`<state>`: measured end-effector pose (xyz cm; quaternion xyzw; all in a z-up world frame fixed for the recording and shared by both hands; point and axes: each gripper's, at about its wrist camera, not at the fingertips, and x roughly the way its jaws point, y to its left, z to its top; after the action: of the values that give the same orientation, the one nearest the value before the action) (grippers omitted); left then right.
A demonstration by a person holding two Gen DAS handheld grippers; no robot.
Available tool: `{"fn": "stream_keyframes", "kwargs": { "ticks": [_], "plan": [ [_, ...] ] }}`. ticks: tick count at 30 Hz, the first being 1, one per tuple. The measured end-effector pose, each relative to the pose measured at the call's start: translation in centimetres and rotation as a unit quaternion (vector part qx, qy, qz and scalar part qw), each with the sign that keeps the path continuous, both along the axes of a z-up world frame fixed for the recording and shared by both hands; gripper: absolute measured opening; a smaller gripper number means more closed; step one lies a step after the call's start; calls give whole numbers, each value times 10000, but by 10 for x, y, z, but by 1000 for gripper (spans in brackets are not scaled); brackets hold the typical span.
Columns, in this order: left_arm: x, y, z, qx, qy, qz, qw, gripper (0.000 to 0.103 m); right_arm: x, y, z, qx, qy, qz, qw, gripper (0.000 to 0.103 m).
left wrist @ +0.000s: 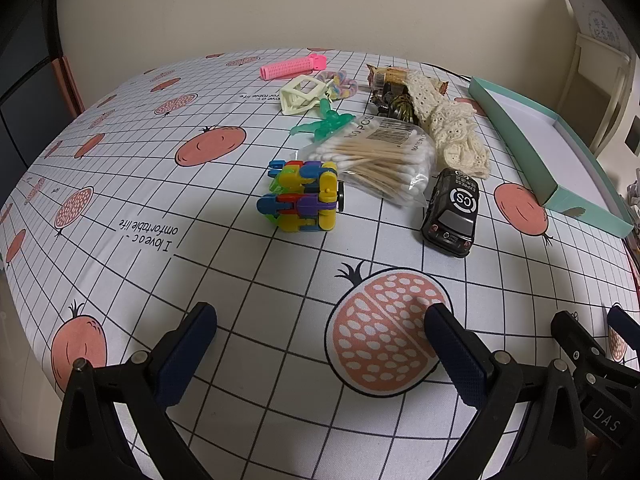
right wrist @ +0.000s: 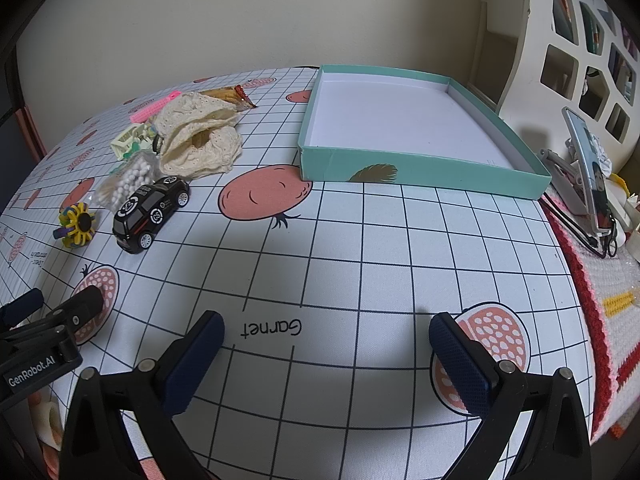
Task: Organize objects
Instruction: 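Move both grippers toward the black toy car and colourful block toy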
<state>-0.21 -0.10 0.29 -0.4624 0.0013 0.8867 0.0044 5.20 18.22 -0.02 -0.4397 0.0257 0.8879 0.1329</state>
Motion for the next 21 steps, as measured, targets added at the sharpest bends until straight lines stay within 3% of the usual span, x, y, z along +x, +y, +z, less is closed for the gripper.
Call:
{"fn": "stream_keyframes", "kwargs": {
  "ticks": [13,16,21],
  "plan": [
    [-5,-1,1,125,-151,-144,9997,103,-1,1,1,-14,-46,-13,10000,103],
    [-6,-5,9,289,-140,-98,9994,103,-4,0,11,-78,24,56,10000,103],
    [-17,-9,35,179,-58,-45,9998,103,-22,-11,37,-69,211,312,9993,103]
  ]
}}
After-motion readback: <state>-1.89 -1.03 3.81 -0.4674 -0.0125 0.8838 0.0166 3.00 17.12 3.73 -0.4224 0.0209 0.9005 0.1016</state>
